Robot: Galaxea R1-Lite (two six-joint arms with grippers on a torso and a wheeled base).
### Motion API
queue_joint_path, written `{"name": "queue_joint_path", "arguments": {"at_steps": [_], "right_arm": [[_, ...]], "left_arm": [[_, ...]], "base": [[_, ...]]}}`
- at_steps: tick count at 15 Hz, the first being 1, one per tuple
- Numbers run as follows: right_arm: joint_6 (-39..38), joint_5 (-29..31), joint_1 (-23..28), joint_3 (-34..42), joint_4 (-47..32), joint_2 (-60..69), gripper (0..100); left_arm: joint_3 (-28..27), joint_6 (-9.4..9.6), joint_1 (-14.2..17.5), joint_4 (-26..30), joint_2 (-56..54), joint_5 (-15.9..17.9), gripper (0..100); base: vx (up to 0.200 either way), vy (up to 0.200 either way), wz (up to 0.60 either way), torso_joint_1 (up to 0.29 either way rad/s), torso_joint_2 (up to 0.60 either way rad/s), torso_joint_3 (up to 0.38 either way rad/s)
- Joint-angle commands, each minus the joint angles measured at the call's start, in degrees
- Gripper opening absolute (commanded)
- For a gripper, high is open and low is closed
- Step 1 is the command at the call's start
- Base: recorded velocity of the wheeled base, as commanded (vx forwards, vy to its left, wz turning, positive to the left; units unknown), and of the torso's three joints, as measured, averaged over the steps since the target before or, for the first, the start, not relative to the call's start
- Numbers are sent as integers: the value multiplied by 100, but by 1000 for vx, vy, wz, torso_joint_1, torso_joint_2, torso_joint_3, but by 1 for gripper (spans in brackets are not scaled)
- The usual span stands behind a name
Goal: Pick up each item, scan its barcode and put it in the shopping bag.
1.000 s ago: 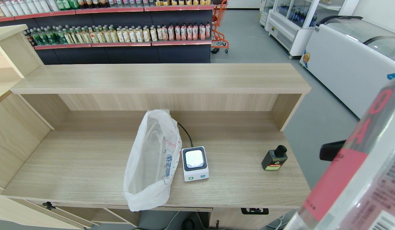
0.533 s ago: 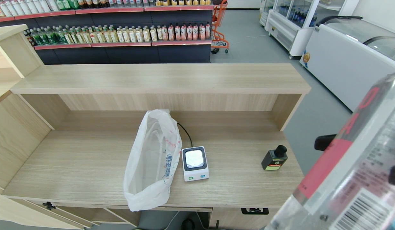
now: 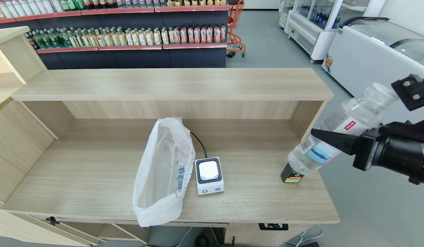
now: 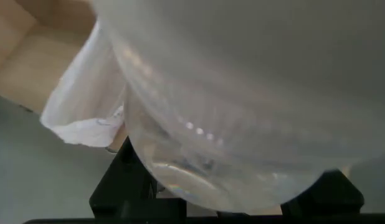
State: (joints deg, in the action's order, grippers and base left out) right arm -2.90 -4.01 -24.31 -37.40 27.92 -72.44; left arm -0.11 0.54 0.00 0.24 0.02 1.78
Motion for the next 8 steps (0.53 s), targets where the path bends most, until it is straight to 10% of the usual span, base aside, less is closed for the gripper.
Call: {"name": "queue_joint_path", "arguments": {"at_steps": [1, 8], "right_arm": [[202, 577, 23, 277, 30, -473, 0], [1978, 805, 480, 761, 372, -754, 0]], "left_arm": [[2, -1, 0, 2, -2, -2, 0], [2, -1, 0, -7, 6, -2, 0]], "base": [[0, 0, 0, 0, 0, 0], [0, 0, 0, 0, 0, 0]]}}
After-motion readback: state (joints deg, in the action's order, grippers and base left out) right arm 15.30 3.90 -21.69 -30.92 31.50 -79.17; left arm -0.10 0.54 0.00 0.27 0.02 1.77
